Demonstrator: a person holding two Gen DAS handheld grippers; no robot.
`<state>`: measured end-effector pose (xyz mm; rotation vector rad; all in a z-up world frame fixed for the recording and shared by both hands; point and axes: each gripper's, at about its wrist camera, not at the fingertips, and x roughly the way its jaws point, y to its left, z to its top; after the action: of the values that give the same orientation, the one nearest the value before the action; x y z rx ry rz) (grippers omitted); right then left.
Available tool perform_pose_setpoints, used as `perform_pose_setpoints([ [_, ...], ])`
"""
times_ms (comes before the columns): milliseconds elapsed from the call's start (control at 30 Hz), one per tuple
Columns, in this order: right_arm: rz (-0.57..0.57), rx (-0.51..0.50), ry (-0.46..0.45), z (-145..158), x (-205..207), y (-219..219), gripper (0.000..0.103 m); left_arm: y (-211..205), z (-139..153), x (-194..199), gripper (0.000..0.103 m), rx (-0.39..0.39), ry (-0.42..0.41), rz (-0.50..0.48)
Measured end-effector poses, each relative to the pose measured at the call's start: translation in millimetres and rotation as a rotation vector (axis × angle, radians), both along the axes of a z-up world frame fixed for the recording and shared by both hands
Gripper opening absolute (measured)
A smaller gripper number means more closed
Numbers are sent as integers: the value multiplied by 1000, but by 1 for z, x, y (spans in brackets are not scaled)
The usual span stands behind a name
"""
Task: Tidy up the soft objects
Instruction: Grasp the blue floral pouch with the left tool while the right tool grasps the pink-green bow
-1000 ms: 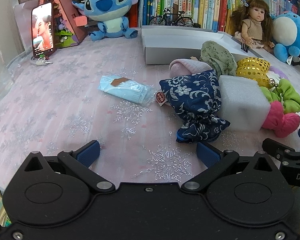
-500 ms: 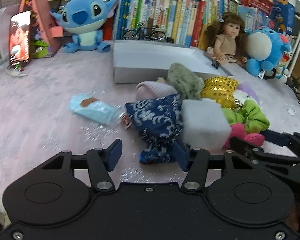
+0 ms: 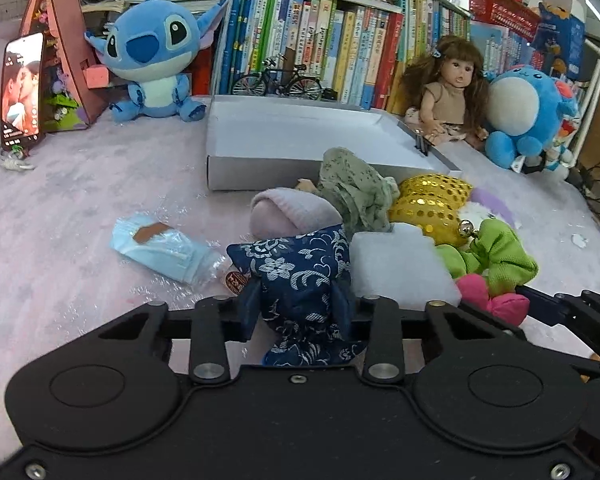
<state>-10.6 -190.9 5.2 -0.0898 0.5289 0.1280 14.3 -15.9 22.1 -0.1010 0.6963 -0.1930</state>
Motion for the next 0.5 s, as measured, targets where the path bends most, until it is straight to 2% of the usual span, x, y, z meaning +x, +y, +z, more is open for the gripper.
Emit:
perform_pose_setpoints([
  [333,-18,22,-19,12,-19,-17,48,9,6,-18,32,-2,8,-37],
  [400,-20,19,-5,10,-18,-19,56,9,4,-21,35,3,16,-37],
  [433,-22,17,4,9,-18,-20,57,10,3,-23,36,3,18,-34],
  [467,-27,15,13,8,-17,-20,65,11,3,-25,37,2,16,-31],
  [500,-34,14,17,6,-18,-21,68,10,3,-26,40,5,14,-28],
])
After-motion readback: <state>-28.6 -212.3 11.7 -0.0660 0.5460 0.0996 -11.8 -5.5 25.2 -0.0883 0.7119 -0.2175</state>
